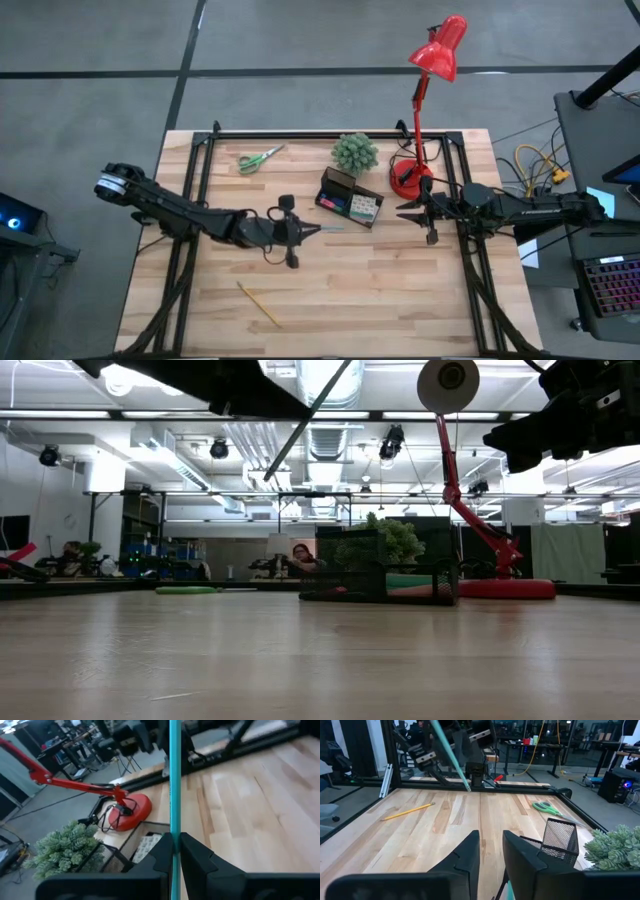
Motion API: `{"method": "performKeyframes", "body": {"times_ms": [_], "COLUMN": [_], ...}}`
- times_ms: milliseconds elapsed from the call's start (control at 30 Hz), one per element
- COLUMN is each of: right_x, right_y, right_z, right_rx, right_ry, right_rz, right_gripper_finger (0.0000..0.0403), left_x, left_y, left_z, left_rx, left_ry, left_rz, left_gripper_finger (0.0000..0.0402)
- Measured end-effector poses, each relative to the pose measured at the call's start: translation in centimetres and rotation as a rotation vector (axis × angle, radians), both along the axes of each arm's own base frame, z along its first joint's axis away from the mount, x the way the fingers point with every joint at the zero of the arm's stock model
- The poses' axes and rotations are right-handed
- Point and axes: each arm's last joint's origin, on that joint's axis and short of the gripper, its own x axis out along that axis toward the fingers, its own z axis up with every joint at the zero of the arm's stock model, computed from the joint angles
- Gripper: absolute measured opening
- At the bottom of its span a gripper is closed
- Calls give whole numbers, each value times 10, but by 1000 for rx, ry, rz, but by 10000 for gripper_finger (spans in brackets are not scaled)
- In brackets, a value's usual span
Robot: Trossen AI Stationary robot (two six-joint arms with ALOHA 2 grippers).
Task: Pick and place office supplies into organizer
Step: Put the light blue pencil into the black desk organizer
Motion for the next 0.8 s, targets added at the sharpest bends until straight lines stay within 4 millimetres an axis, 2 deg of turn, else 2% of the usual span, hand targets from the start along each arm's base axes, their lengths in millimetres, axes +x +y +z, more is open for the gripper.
{"method": "performKeyframes", "body": {"times_ms": [167,567,800], "right_x": [0,0,0], "right_y": [0,0,0], "right_z": [0,0,0], "right_rx": [0,0,0], "right_ry": [0,0,0], "right_rz": [0,0,0], "right_gripper_finger": [68,83,85], "left_x": [2,6,-6], "left_y": [5,6,10], "left_z": [2,15,3], "left_rx": [-68,-152,-187], "left_ry": [-37,-183,-344], "left_rz": [17,-134,-178], "left_gripper_finger": [8,8,8]}}
